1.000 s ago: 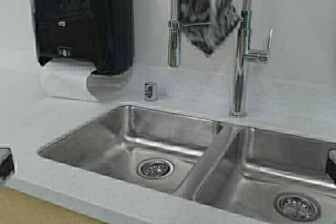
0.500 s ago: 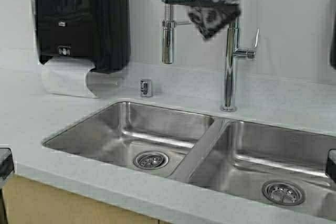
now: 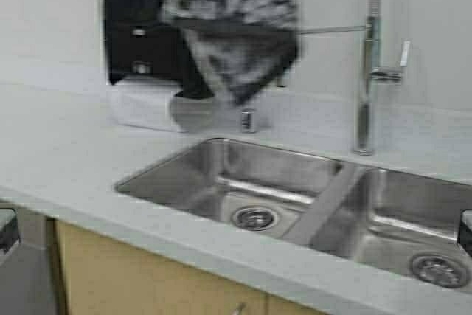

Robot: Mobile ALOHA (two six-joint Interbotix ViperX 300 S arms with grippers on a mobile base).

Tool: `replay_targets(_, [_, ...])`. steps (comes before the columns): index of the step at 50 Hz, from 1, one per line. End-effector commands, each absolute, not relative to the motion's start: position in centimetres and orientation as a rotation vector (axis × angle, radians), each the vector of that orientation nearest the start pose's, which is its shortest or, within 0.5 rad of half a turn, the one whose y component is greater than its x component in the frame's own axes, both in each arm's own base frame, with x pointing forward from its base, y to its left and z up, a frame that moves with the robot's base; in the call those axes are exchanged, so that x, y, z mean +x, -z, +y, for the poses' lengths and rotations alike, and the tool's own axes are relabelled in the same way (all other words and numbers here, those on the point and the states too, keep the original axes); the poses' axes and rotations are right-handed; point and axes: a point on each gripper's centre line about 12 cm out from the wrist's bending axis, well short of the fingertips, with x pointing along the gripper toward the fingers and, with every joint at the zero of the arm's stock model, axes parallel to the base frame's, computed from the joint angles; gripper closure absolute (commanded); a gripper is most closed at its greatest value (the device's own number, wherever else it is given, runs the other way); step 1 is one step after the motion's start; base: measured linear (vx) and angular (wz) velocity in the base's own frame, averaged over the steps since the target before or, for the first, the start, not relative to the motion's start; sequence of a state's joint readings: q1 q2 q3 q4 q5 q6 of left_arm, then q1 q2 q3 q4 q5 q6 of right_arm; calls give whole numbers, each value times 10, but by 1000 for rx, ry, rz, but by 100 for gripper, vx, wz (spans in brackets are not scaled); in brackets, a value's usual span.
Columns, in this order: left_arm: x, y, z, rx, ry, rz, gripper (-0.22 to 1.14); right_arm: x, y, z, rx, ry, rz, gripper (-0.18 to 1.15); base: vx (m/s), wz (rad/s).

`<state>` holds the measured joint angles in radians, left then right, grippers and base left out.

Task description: Get the cloth and wipe up the spill under the wine glass

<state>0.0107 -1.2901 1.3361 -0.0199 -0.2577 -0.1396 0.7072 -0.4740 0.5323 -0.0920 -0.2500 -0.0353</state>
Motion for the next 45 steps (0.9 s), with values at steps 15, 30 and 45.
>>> replay_targets(15, [144,-286,2,-164,4,-231,89,237,-383,208,-76,-727,-167,91,-7,41])
replay_targets(30, [145,-287,2,-153,3,-229,89,238,-369,206,-67,-723,-177,91,-6,48])
replay_targets(45, [146,-284,2,-152,2,-220,89,240,-364,202,-58,-710,-196,91,-5,50])
